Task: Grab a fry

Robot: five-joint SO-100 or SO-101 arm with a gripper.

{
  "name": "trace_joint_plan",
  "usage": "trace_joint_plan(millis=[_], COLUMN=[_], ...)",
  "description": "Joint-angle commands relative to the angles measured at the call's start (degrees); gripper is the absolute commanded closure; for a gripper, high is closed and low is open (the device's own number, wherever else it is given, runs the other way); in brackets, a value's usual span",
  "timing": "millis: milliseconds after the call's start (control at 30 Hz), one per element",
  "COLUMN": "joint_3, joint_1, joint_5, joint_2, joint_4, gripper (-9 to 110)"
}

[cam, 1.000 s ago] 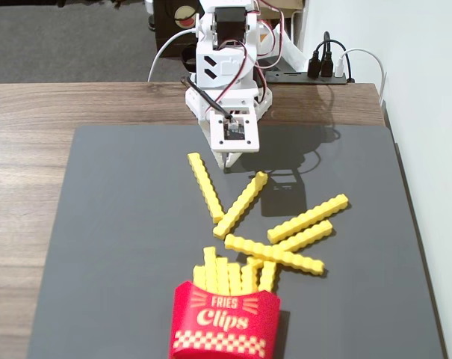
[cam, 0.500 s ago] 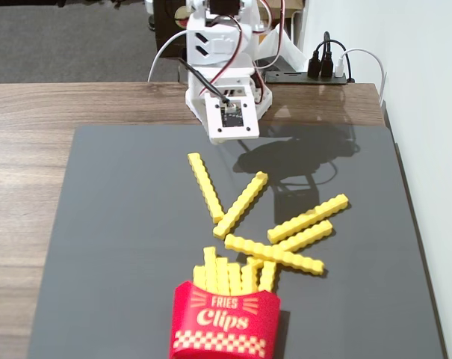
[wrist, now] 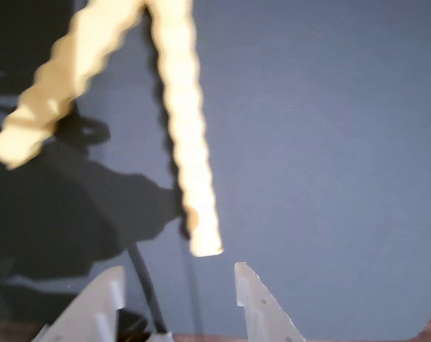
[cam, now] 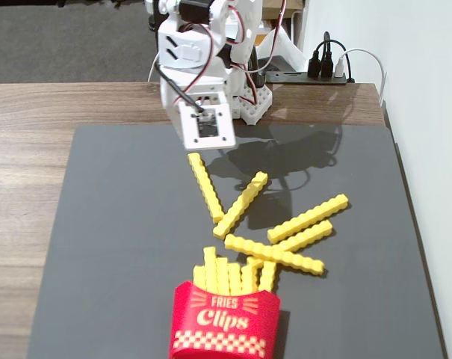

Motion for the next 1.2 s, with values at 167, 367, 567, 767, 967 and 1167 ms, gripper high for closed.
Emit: trace_joint_plan(millis=[167, 367, 567, 767, 967, 1167], joint_3=[2.20, 5.71, 9.67, 11.87, 13.62, 14.06], joint_1=[1.41, 0.88, 0.70, 0.44, 0.18, -0.18], joint_5=[-0.70, -0.62, -0.62, -0.44, 0.00, 1.05], joint_2=[-3.52, -3.87, -3.87, -3.96, -3.87, -3.69], joint_4=[-7.56, -10.20, -14.06, -16.00, -17.49, -18.02], gripper=[79, 80, 80, 82, 84, 93])
